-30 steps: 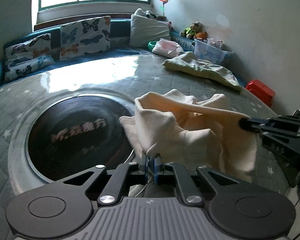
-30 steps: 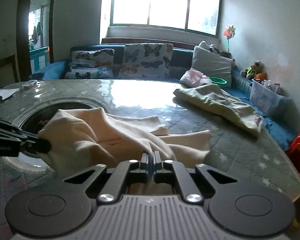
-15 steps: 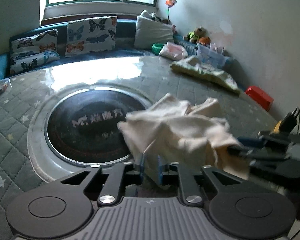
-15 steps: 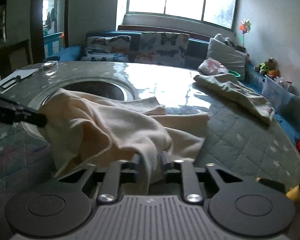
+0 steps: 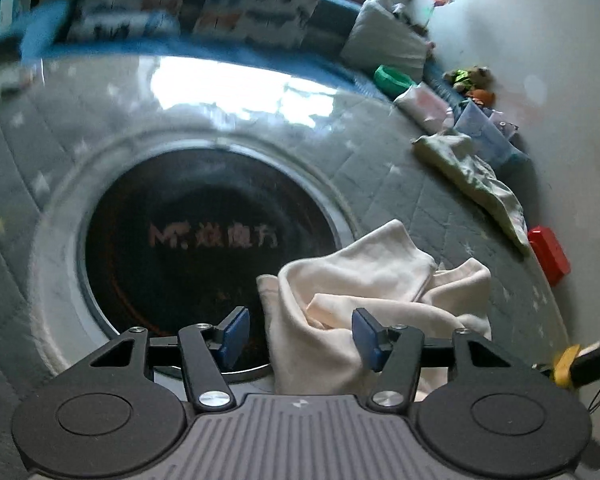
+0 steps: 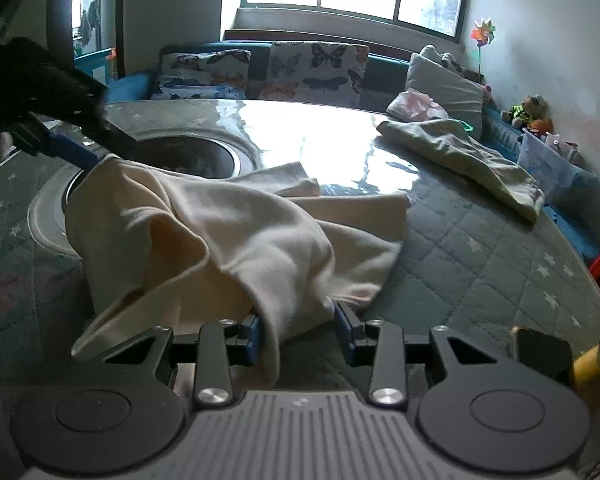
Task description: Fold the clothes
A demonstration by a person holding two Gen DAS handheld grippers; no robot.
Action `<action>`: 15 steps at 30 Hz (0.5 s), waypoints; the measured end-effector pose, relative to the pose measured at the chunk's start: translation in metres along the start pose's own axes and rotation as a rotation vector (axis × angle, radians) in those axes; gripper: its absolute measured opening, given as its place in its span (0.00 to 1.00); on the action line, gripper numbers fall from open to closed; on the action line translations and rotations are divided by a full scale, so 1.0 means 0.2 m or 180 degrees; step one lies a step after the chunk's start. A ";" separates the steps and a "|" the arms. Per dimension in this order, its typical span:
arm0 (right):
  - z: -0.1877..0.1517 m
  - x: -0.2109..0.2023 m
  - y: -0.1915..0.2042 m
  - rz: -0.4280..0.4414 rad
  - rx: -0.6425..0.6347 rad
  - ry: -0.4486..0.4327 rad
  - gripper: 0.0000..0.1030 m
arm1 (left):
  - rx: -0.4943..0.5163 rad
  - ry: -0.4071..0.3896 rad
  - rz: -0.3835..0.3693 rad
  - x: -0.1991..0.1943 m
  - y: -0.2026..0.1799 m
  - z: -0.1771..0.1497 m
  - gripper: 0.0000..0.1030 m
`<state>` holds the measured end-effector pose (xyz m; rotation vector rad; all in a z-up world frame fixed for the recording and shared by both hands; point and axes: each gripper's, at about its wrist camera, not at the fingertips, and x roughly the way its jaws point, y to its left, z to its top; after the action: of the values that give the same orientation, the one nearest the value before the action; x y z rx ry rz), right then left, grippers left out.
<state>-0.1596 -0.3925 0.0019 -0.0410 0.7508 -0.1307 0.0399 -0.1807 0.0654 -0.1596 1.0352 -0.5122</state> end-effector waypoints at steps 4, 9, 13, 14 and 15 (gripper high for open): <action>-0.02 0.01 -0.03 0.0022 0.0021 0.0061 0.35 | -0.0101 0.0150 -0.0121 0.06 0.04 -0.01 0.15; -0.01 0.02 -0.03 0.0071 0.0030 0.0025 0.16 | 0.0116 -0.0052 -0.0121 -0.03 0.02 -0.04 0.07; 0.04 -0.01 -0.03 -0.0032 -0.0062 -0.0162 0.05 | 0.0261 -0.0279 -0.0070 -0.12 0.05 -0.06 0.06; 0.06 -0.03 -0.03 -0.0055 -0.0068 -0.0223 0.04 | 0.0264 -0.0301 -0.0064 -0.14 0.06 -0.06 0.06; 0.08 -0.04 -0.03 -0.0075 -0.0069 -0.0274 0.04 | 0.0267 -0.0321 -0.0059 -0.15 0.07 -0.07 0.06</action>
<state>-0.1549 -0.3982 0.0204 -0.0757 0.6659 -0.1425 0.0206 -0.1521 0.0768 -0.1194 0.9131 -0.5582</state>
